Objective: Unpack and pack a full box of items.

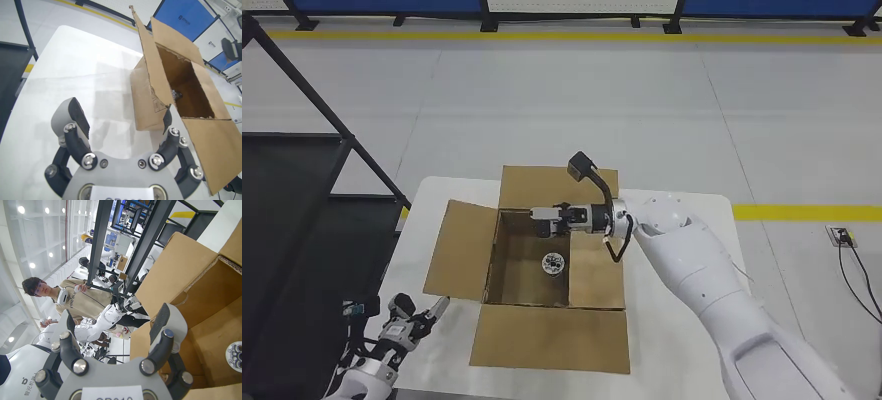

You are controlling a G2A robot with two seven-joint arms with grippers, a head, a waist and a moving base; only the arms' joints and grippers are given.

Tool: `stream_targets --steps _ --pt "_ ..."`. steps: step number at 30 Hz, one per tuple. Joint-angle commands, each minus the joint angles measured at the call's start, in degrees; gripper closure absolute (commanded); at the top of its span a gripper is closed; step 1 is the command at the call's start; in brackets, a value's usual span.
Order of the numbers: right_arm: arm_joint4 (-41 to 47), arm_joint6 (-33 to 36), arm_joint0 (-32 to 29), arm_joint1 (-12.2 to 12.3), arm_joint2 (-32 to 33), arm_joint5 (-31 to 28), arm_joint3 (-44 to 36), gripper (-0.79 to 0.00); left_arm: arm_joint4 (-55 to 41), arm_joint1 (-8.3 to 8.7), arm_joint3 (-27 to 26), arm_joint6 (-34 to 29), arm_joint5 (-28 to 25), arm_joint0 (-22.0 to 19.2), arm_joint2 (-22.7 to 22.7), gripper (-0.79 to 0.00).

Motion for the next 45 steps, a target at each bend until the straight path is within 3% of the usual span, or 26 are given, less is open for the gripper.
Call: stream_targets --steps 1,11,19,25,36,45 --pt "-0.13 0.10 -0.53 0.61 0.48 0.10 -0.68 -0.785 0.76 -0.03 0.84 -0.27 0.42 -0.22 0.37 -0.785" --pt "-0.67 0.47 -2.58 2.64 1.69 0.48 -3.97 -0.785 1.41 -0.34 3.55 0.02 0.57 -2.60 2.83 -0.785" --pt "-1.51 0.00 -2.97 2.94 1.51 0.01 -3.14 -0.785 10.45 -0.11 -4.40 5.16 -7.69 1.48 3.80 -0.785" --pt "-2.90 0.62 -2.45 2.69 0.65 2.61 -1.64 -0.785 18.07 -0.40 -8.93 6.96 -4.64 1.13 7.43 -0.785" --pt "-6.22 -6.22 -0.59 -2.10 -5.80 8.88 2.59 -0.785 19.62 -0.55 -8.61 5.11 -3.58 0.12 8.38 -0.785" --pt "-1.73 -4.04 2.50 -5.59 -6.48 5.43 6.54 -0.785 21.81 -0.64 -8.17 2.07 -2.74 -1.35 10.03 -0.785"
